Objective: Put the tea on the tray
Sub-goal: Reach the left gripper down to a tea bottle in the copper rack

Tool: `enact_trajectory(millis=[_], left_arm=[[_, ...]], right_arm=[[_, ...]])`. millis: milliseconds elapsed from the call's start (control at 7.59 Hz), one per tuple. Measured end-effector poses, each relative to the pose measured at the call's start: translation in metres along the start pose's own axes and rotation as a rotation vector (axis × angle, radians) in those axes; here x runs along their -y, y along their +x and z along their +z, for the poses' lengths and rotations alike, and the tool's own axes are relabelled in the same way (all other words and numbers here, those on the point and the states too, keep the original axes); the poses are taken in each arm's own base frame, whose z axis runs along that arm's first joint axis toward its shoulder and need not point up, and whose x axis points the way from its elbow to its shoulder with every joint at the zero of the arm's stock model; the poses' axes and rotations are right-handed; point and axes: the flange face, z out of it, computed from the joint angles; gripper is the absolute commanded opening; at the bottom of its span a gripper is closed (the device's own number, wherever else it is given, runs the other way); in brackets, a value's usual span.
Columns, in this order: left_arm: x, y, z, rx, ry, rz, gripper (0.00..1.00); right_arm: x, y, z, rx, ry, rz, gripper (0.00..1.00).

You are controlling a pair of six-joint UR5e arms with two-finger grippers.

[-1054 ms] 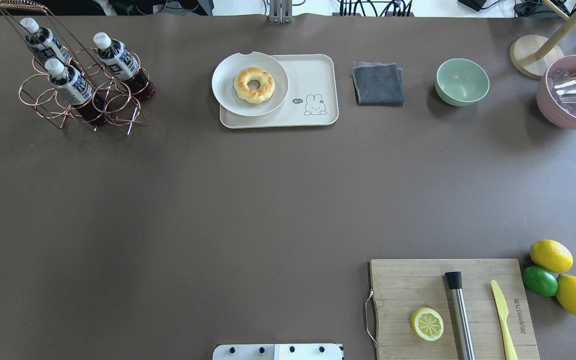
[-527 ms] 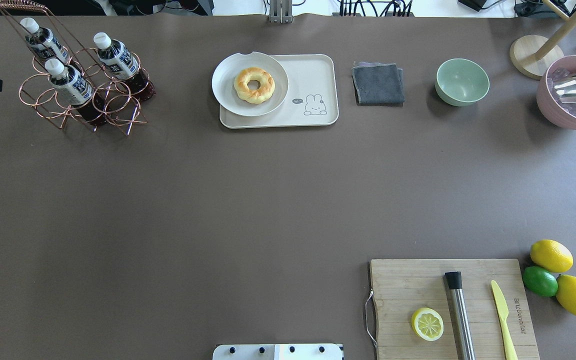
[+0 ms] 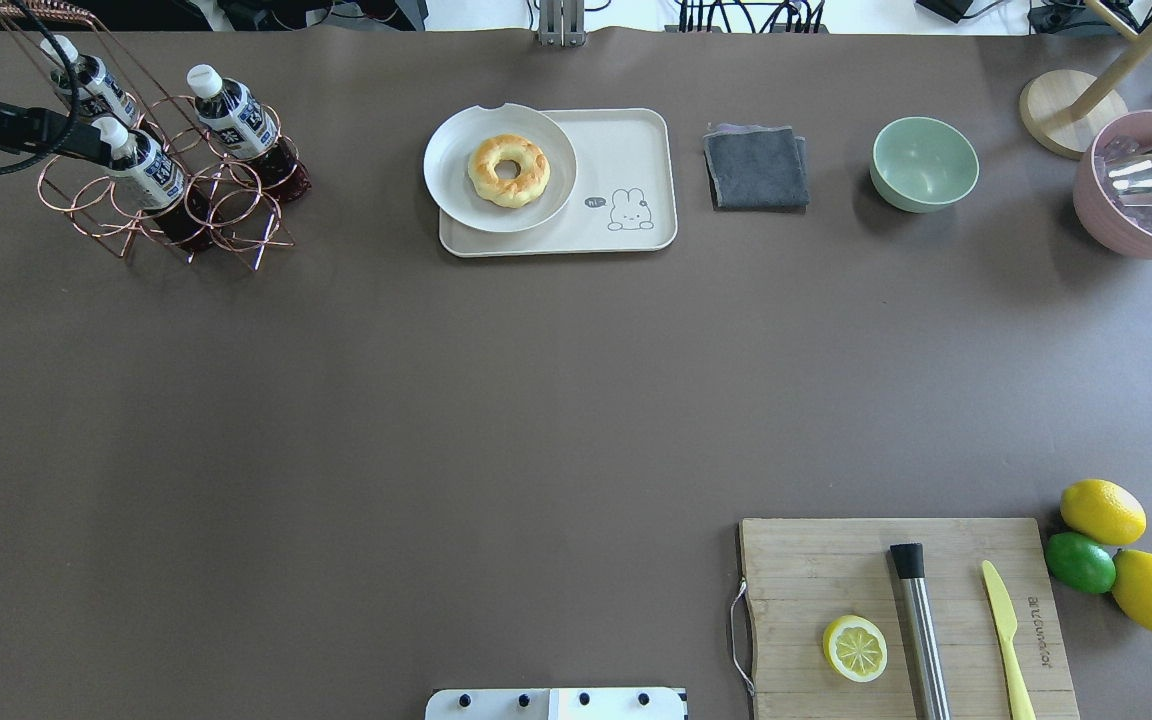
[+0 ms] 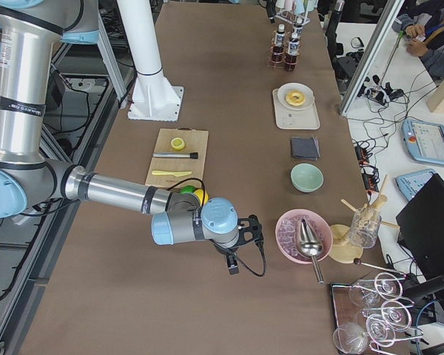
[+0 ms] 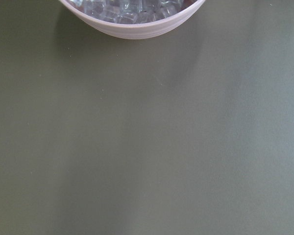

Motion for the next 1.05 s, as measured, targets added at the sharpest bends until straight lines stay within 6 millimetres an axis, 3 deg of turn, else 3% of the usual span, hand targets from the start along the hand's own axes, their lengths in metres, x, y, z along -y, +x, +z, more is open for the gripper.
enact_trajectory(millis=[263,527,922,1054], left_arm=[[0.013,0.02,0.031,0.031,0.0,0.023,0.92],[0.028,0.027,0.051,0.041,-0.006,0.031,0.85],[0.03,0.021,0.054,0.038,-0.005,0.039,0.82],[0.028,0.016,0.054,0.041,-0.007,0.047,0.72]], right_arm=[[-0.001,0.002,0.002,-0.001,0.007,-0.001,1.0],[0.0,0.002,0.001,-0.001,0.011,-0.001,1.0],[0.001,0.001,0.001,-0.001,0.013,-0.002,1.0],[0.002,0.001,0.0,0.0,0.014,-0.003,1.0]])
